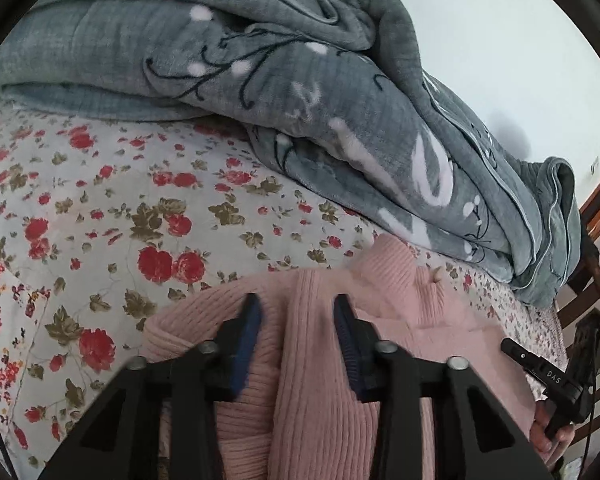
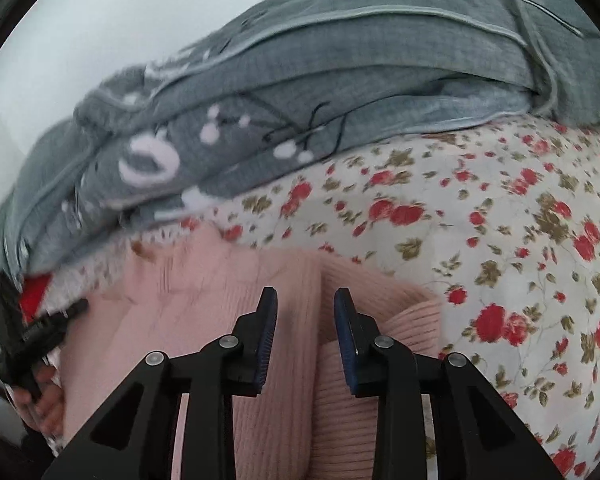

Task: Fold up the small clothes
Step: 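Lift the hem with both grippers and fold it toward the collar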

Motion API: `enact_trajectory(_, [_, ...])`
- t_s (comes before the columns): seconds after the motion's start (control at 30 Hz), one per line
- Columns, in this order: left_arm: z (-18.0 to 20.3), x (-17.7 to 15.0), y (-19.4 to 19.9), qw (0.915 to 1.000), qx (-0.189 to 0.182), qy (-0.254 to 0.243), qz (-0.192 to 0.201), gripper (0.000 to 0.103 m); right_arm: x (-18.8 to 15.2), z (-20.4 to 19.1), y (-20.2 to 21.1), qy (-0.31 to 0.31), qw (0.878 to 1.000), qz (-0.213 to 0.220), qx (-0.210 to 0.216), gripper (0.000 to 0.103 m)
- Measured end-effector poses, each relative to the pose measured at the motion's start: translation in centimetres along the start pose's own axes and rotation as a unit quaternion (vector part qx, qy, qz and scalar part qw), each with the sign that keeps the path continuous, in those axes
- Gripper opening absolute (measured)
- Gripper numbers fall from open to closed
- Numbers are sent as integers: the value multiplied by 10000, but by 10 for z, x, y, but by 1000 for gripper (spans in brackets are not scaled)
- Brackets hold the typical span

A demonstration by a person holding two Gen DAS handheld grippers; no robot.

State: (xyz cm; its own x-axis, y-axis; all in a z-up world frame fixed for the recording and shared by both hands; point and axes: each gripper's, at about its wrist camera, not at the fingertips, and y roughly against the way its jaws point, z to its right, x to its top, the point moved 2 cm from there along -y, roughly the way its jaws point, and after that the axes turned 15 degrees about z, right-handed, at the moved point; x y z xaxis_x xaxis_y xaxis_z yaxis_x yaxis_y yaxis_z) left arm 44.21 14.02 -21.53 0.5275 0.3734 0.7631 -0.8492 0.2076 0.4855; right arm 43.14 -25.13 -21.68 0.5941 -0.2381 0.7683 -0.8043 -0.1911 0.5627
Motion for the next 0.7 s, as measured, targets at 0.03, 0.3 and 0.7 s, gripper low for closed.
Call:
enact_trajectory(0.03, [1, 0, -2, 10000, 42, -38, -33, 11, -1, -3, -2, 120, 9999, -66, -35, 21])
enact_trajectory(0.3, [-1, 18, 20, 9978, -470, 156, 437, 7, 23, -23, 37, 545, 9939, 885, 372, 5])
enact_trajectory(0.7, [-21, 4, -14, 9993, 178, 317, -80, 10, 4, -3, -19, 447, 9986, -8, -282, 5])
